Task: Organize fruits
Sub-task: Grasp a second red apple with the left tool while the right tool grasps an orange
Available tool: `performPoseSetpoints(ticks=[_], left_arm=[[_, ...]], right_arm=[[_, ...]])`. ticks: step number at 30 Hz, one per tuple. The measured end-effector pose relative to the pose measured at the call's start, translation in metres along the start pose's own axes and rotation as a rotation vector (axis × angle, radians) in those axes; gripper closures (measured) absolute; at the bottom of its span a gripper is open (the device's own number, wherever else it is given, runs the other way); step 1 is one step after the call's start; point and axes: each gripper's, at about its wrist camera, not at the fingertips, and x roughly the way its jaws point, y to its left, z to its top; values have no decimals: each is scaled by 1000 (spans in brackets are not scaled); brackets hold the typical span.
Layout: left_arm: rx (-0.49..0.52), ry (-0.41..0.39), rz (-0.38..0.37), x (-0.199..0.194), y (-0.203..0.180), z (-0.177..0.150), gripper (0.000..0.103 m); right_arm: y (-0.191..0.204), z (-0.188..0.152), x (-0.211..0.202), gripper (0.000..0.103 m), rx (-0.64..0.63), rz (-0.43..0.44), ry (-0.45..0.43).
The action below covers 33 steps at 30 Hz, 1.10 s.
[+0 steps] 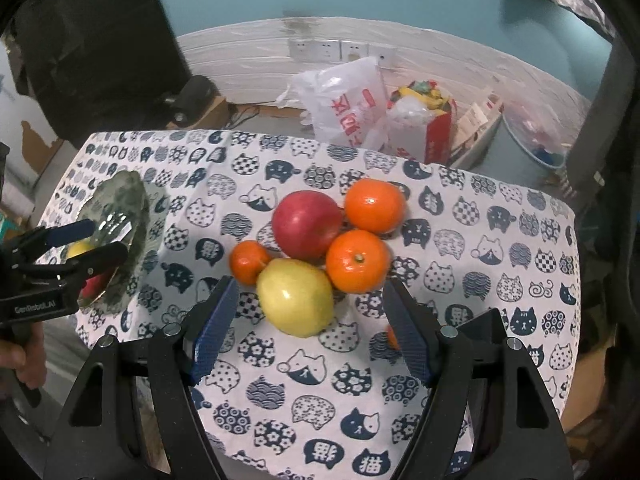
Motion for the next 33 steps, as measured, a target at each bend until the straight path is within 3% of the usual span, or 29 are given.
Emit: performPoseSetpoints(ticks=[15,33], left_arm=[[66,71,-29,43,-42,22,17],[105,141,-77,108,-83,49,17]], right_arm=[[-53,2,31,28,114,-24,33],[-91,8,63,28,158,-13,66]])
